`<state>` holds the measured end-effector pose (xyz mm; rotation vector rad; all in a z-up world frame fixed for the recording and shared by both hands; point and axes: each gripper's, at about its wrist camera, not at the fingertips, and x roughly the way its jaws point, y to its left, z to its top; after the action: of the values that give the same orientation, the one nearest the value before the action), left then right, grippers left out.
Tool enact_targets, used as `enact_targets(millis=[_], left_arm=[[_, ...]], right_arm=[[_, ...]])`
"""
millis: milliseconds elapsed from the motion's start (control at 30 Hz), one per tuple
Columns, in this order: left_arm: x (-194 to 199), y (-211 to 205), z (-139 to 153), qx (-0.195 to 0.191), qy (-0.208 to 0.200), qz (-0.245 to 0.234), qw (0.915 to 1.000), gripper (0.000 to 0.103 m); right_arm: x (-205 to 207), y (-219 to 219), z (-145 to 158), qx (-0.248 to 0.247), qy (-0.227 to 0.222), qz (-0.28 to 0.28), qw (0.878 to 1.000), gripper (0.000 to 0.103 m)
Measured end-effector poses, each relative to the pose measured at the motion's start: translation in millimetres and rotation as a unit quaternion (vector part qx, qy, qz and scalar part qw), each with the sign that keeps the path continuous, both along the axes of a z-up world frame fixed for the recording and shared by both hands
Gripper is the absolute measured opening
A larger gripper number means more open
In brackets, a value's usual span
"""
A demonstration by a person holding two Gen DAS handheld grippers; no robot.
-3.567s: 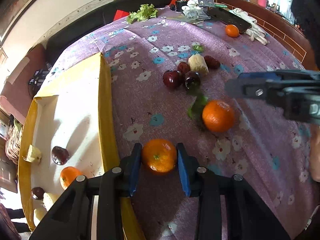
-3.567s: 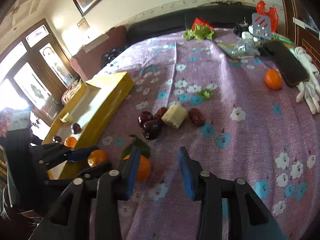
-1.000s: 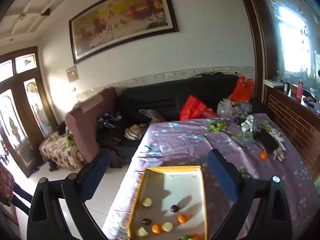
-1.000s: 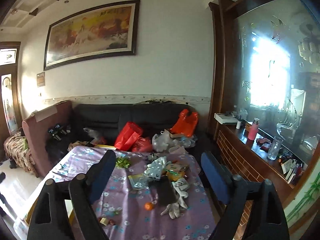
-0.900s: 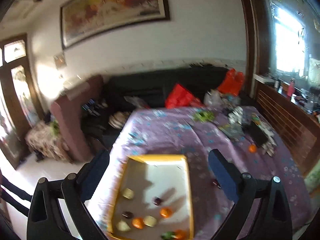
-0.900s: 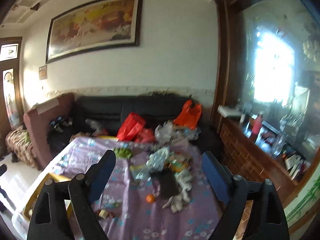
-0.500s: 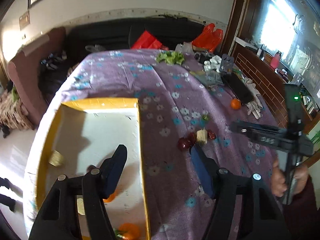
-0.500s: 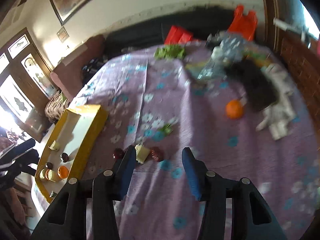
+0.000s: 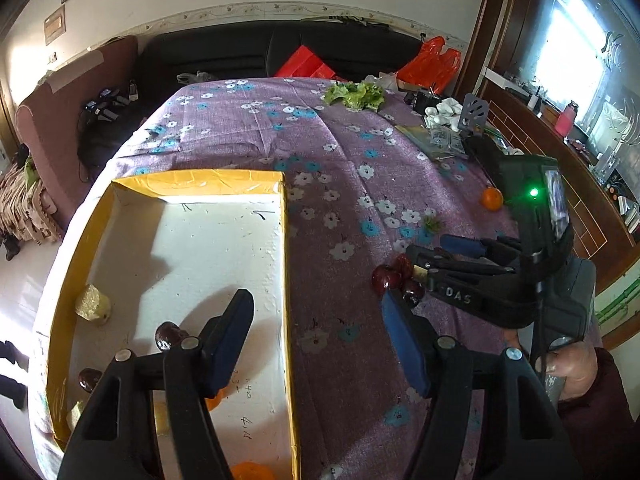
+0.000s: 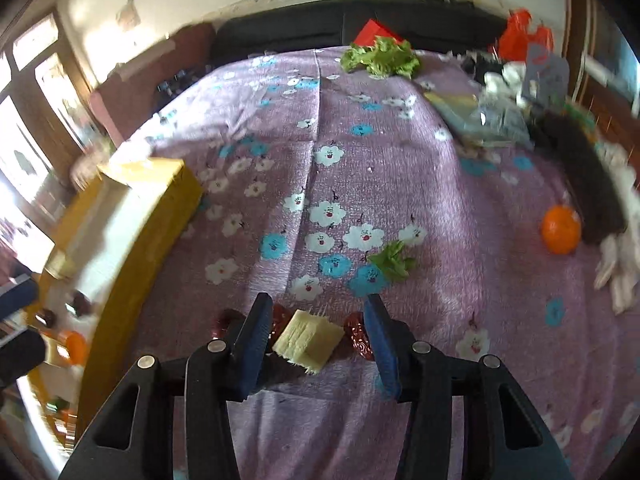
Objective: Organize fruits
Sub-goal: 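Grasp a pale cube with the right tool while the left tool grasps two dark red plums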
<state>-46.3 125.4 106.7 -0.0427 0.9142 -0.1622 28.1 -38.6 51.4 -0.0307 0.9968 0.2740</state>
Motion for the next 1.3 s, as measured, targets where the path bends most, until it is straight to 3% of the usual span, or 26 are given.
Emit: enact_targets(millis=[100, 167, 200, 333, 600, 700, 767, 833, 900, 933, 1000, 1133, 1300], left_arm=[[-2.9, -2.1, -1.2, 0.002, 0.0, -0.001, 1.0, 0.066], [-4.3, -4.1, -1.4, 0.005, 0.0, -0.002, 1.0, 0.066], [-5.0, -5.2, -1.7, 0.006, 0.001, -0.004, 1.0, 0.066], [-7.2, -8.8, -3.8, 0.006, 0.005, -0.008, 0.9999, 0.066], [-2.7, -26.8, -19.0, 0.0, 0.023, -0.022, 0.9995, 0.066], [1.6, -38.9, -24.1, -0.003, 0.026, -0.034, 0.9991, 0.066], [6.0, -43.4, -26.3, -0.012, 0.027, -0.034, 0.999, 0.065], [12.2, -44.3, -28.7, -0.028, 0.031, -0.028, 0.9988, 0.064], [16.7, -46.4, -32.3, -0.032, 0.032, -0.025, 0.9986, 0.064], [17.9, -49.5, -34.8, -0.026, 0.03, -0.026, 0.9989, 0.064], [16.4, -58.6, -38.7, 0.005, 0.017, -0.03, 0.9994, 0.064], [15.6, -77.0, -45.6, 0.042, 0.001, -0.048, 0.998, 0.064], [29.4, -93.3, -55.4, 0.053, -0.007, -0.057, 0.9969, 0.064]], right_arm=[[-6.3, 7.6, -1.3, -0.04, -0.018, 0.012, 0.999, 0.046], [-7.9, 1.8, -0.3, -0.032, -0.018, 0.01, 0.999, 0.036], [-8.9, -3.6, 1.4, -0.013, -0.013, 0.012, 1.0, 0.024], [-15.8, -19.9, 3.9, -0.012, -0.006, -0.009, 1.0, 0.023], [-34.3, -85.4, 5.4, 0.118, 0.031, -0.045, 0.992, 0.023], [-30.3, -91.0, -3.1, 0.138, 0.036, -0.055, 0.988, 0.024], [-28.8, -86.9, -5.1, 0.147, 0.034, -0.045, 0.987, 0.032], [-29.8, -79.3, -7.6, 0.156, 0.034, -0.03, 0.987, 0.052], [-32.7, -66.9, -9.3, 0.134, 0.023, -0.024, 0.99, 0.059], [-33.6, -60.3, -10.3, 0.118, 0.016, -0.018, 0.993, 0.056], [-34.7, -50.7, -13.9, 0.09, 0.012, -0.013, 0.996, 0.037], [-39.4, -57.1, -5.5, 0.103, 0.003, -0.018, 0.994, 0.034], [-40.9, -81.8, 5.7, 0.128, -0.011, -0.048, 0.991, 0.034]])
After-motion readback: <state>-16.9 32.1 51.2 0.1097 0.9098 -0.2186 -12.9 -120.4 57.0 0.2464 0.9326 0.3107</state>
